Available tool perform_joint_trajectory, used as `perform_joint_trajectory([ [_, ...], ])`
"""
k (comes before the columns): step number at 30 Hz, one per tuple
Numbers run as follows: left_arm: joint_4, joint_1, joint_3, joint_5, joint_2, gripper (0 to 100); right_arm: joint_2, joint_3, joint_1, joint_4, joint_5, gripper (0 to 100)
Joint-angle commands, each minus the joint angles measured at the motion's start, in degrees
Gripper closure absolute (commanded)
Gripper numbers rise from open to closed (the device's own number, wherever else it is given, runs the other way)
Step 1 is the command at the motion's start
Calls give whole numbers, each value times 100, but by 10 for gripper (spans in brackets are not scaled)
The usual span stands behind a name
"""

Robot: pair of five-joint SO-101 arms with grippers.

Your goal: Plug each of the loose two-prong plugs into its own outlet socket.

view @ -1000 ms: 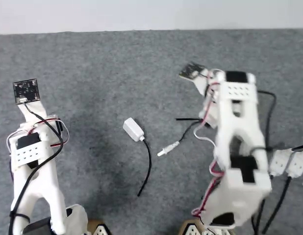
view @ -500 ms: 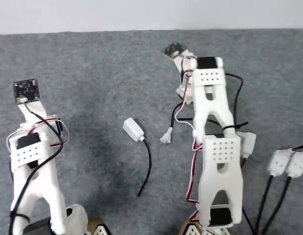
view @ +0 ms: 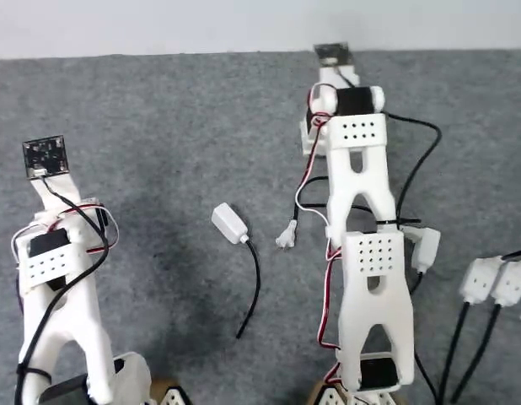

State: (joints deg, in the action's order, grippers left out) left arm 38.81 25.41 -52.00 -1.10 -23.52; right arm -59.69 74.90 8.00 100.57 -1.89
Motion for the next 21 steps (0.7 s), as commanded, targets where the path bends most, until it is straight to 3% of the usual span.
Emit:
perform_joint_trajectory([
  [1, -167, -35, 110, -62, -123, 884, 831, -1169, 31, 259, -378, 990],
  [14, -167, -26, 110, -62, -123, 884, 2536, -4853, 769, -734, -193, 991],
  [21, -167, -18, 110, -62, -123, 884, 4119, -6752, 1007, -2123, -176, 991],
])
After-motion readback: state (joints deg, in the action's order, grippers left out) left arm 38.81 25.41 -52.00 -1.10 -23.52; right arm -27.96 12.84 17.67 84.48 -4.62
